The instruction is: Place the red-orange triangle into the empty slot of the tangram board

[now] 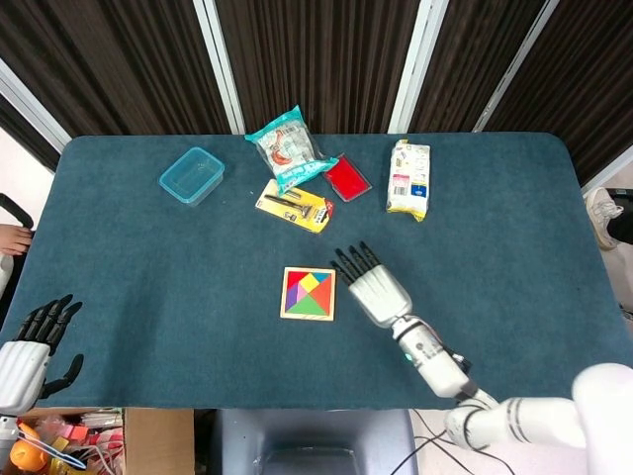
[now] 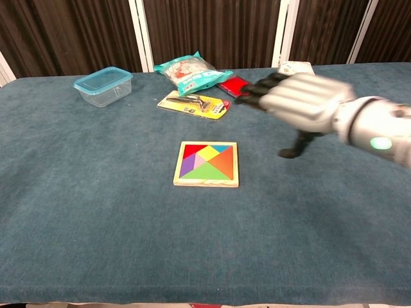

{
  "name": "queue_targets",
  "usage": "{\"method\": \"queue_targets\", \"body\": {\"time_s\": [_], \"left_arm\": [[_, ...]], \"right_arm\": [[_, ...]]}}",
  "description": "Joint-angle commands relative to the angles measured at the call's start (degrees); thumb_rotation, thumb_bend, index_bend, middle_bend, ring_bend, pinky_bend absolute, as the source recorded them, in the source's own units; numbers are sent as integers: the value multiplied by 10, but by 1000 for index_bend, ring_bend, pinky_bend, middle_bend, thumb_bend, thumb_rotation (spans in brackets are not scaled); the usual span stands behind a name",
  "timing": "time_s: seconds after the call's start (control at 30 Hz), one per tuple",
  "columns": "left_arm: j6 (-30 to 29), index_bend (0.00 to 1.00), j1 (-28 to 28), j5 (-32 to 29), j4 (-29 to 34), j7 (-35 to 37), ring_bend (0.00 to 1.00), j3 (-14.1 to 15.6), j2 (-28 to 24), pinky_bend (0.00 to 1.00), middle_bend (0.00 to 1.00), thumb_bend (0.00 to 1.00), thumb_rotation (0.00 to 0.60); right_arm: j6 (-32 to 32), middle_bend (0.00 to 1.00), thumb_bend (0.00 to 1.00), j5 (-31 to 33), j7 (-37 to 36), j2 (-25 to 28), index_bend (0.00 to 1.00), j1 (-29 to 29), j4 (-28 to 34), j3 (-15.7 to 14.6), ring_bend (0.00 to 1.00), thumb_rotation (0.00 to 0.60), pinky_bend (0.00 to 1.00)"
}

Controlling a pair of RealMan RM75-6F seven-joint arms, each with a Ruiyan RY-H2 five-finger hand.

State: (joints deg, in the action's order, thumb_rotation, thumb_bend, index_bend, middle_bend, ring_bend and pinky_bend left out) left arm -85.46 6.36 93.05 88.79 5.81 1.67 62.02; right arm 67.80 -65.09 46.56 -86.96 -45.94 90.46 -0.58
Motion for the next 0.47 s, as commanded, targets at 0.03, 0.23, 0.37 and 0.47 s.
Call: {"method": "queue_targets", "body": {"time_s": [0.03,0.23,0.37,0.47], "left_arm": [[-3,0,-2,-1,-1,-6,16,-1,2,102,0,457,600],[-4,0,-4,11,9,-29,15,6,5,101,0,457,600],[-16,0,-5,27,9,-46,1,7,12,93,0,457,600],[-23,0,-7,33,5,-49,0,8,17,81,0,456,600]], "right_arm": [[178,0,237,-104,-113,107,0,151,105,-84,0,600,0],[325,0,223,-117,-297,131,0,311,41,-110,0,600,0],[333,0,224,-147,-307,145,0,329,40,-102,0,600,0],[326,0,224,-168,-309,148,0,337,38,-101,0,600,0]]}}
